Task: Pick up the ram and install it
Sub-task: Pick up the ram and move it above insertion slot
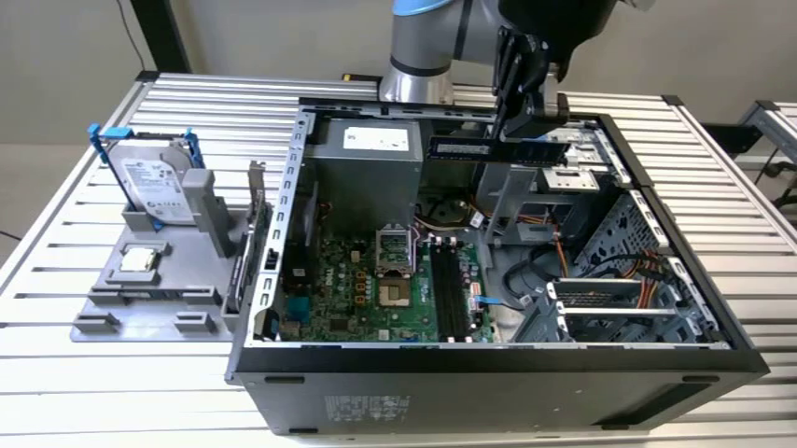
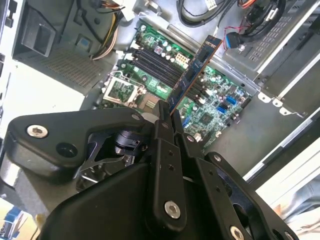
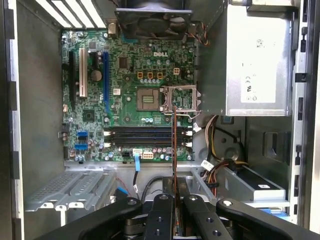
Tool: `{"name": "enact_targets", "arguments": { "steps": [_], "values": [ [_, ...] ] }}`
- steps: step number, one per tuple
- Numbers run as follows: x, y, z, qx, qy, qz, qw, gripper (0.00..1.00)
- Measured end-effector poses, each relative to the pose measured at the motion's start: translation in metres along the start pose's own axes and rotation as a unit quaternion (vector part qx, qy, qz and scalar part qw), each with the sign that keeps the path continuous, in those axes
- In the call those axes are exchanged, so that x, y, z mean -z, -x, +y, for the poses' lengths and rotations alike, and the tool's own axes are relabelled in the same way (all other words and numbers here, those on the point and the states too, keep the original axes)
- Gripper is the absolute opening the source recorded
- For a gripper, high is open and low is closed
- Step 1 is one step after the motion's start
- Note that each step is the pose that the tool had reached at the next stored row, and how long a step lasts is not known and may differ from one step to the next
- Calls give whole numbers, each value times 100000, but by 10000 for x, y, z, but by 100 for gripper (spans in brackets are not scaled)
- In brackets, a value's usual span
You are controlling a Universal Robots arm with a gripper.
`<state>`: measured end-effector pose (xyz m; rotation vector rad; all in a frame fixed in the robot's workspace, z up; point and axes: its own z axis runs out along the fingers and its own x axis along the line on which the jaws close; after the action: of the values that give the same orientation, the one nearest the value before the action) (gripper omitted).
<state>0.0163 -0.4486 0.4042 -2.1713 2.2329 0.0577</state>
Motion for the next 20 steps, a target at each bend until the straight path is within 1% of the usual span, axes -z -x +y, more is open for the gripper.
{"name": "enact_targets", "arguments": {
  "steps": [5,8,11,13,16,20],
  "values": [
    [0,0,0,-401,-20,-6,99999,0],
    [0,0,0,-1513,-70,-12,99989,0],
    [0,0,1,-2915,-133,-24,99957,0],
    [0,0,1,-3919,-175,-31,99923,0],
    [0,0,1,-5480,-248,-47,99849,0],
    [0,0,1,-7602,-341,-64,99710,0]
  ]
}}
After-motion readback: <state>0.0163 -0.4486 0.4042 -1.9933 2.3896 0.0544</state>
